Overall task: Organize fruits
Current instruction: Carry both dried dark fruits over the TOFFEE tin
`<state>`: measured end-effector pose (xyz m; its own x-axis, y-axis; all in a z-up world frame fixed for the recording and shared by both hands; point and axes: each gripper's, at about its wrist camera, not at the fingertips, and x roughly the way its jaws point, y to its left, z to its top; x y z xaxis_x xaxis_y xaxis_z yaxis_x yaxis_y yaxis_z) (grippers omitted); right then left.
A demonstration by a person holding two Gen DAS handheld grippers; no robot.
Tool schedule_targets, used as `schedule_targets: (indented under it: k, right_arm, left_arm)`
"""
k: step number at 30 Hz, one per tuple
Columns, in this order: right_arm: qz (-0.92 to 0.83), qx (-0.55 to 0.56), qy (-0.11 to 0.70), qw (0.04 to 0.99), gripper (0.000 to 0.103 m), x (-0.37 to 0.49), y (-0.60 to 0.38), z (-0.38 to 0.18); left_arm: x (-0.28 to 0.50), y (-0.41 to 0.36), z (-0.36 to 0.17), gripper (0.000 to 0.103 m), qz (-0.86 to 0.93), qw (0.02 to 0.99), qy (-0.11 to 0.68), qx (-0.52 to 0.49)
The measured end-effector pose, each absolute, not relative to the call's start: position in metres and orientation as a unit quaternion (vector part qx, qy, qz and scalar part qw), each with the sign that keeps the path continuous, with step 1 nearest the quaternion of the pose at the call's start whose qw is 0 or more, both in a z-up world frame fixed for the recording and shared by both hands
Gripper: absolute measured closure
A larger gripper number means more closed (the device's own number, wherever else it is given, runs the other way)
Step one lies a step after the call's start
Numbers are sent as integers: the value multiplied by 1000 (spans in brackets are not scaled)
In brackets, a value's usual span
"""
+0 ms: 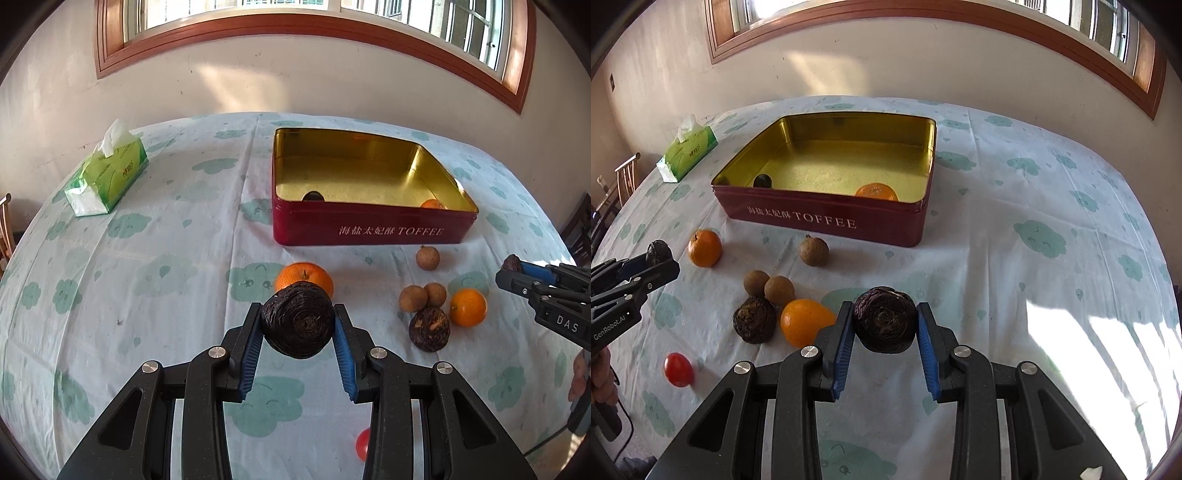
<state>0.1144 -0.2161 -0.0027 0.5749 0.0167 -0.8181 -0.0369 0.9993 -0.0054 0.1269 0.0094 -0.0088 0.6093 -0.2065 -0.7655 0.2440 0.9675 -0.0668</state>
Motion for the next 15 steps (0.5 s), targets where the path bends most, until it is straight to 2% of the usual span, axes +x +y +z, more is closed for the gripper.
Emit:
schedule_targets:
  k: [15]
  right_arm:
    - [39, -15, 429, 902, 73, 186, -203, 26]
  left_arm:
    - [200, -8, 22, 65, -135, 911, 389, 21]
